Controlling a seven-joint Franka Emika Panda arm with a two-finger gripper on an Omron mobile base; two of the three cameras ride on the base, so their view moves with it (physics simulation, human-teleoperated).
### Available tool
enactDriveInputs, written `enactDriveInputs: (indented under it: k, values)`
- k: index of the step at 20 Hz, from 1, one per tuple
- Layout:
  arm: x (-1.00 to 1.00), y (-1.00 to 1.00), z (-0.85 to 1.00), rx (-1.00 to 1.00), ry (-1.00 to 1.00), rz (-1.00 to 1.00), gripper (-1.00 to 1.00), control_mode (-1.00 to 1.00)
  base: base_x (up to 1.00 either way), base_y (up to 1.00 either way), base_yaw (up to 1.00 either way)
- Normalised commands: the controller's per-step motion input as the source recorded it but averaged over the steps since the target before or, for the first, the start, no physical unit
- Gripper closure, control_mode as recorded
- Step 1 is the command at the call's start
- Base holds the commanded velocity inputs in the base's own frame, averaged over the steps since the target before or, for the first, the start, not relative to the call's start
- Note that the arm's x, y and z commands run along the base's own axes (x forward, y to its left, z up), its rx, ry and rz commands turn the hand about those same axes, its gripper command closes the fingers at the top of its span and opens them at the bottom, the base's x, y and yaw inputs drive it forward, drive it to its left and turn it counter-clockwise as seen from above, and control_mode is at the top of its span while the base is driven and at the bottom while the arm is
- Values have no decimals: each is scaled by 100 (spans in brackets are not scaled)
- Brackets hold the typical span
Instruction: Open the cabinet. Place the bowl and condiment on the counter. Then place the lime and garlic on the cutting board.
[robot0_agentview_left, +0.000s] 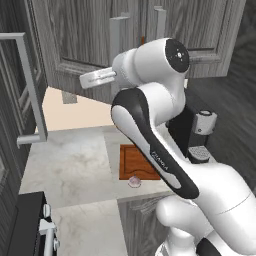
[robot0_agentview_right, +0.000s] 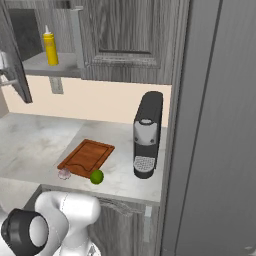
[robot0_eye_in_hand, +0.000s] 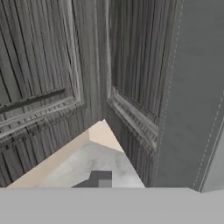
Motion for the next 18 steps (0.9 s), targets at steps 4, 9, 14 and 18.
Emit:
enactDriveInputs:
  k: [4,9,14,18]
  values:
    - [-21,47,0,0,3,0,-100,-100,0,0,0]
    - [-63,-39,0,0,0,-13,-100,-100,0,0,0]
    - [-100,-77,4,1,0,-32,-100,-100,0,0,0]
    - [-100,-51,30,9,0,-24,-100,-100,0,0,0]
